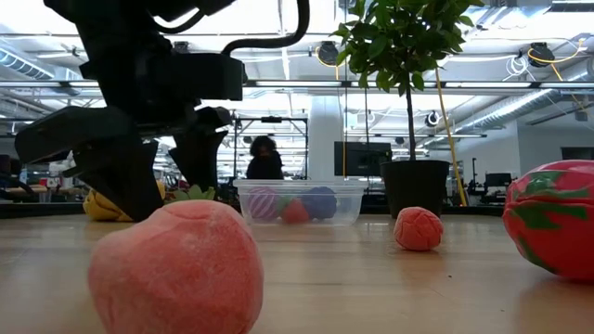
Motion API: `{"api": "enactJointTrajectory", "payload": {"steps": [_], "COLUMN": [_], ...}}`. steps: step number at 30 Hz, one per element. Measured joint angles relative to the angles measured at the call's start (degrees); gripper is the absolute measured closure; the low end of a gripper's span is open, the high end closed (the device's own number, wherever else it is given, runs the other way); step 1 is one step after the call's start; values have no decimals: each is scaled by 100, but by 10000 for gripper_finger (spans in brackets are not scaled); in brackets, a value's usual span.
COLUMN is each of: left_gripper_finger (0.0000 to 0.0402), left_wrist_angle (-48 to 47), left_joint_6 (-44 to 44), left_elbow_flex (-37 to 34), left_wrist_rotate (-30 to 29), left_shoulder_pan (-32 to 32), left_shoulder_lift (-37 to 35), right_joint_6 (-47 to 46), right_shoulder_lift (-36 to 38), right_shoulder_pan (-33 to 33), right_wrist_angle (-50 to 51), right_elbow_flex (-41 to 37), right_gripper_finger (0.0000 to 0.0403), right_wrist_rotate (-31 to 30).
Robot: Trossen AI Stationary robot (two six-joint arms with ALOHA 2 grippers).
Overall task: Pick and placing Produce into tupperware
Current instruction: Put the red strawberry into the transparent bin
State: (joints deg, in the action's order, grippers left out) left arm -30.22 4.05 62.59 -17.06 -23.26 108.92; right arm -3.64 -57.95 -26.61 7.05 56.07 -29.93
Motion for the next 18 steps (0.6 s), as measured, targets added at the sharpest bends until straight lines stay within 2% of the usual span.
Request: {"api": "enactJointTrajectory", "payload": {"steps": [5,18], "left_gripper_finger": [85,214], "left_wrist_angle": [30,86], "left_joint_6": [-58,-77], "left_elbow_flex": [-7,-14], "left_wrist_rotate": [148,306], "left_shoulder_pan": [4,-7], "left_shoulder_lift": [2,13], "right_joint_6": [0,0], "right_shoulder_lift": [0,0], "right_shoulder_pan": [0,0], "right_wrist_angle": [0,2], "right_elbow_flex": [0,0], "right_gripper_finger": [94,94], "right_wrist_rotate": [0,0]}}
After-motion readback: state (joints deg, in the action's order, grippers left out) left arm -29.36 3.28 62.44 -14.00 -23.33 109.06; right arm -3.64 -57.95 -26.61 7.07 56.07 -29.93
